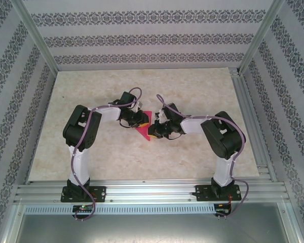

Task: Fold a paper plane with a square sheet of paper (pick it up from the middle)
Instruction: Fourth fold the wing at the center of the table.

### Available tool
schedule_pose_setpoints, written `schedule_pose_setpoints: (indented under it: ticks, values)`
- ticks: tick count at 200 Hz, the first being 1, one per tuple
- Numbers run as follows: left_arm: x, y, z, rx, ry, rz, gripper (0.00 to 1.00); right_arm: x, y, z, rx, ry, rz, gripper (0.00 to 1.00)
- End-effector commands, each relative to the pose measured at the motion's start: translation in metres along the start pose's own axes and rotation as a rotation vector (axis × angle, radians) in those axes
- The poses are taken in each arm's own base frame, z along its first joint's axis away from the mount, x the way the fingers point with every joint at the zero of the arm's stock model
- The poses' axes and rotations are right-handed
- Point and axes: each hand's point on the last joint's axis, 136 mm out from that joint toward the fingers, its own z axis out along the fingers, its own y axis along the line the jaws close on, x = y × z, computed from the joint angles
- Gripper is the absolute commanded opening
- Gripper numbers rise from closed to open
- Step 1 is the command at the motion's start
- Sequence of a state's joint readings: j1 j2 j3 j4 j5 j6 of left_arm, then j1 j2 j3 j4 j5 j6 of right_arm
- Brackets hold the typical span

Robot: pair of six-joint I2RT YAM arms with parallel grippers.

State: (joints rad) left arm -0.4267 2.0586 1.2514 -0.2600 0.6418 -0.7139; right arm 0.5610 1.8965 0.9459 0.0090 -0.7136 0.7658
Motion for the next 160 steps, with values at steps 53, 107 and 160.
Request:
schedule_pose_setpoints:
  ticks: [53,107,160]
  values:
    - [0.004,0.009,0.005,-0.048,0.027,-0.006,0.25,0.005,0.003,-0.012,0.009,-0.013,-0.032,0.16]
    - [0.001,0.0,0.003,-0.017,0.016,0.003,0.25,-0.018,0.0,-0.042,0.078,-0.106,-0.057,0.33]
    - [0.0,-0.005,0.0,-0.007,0.009,0.006,0.25,-0.021,0.011,-0.016,0.053,-0.072,-0.078,0.34]
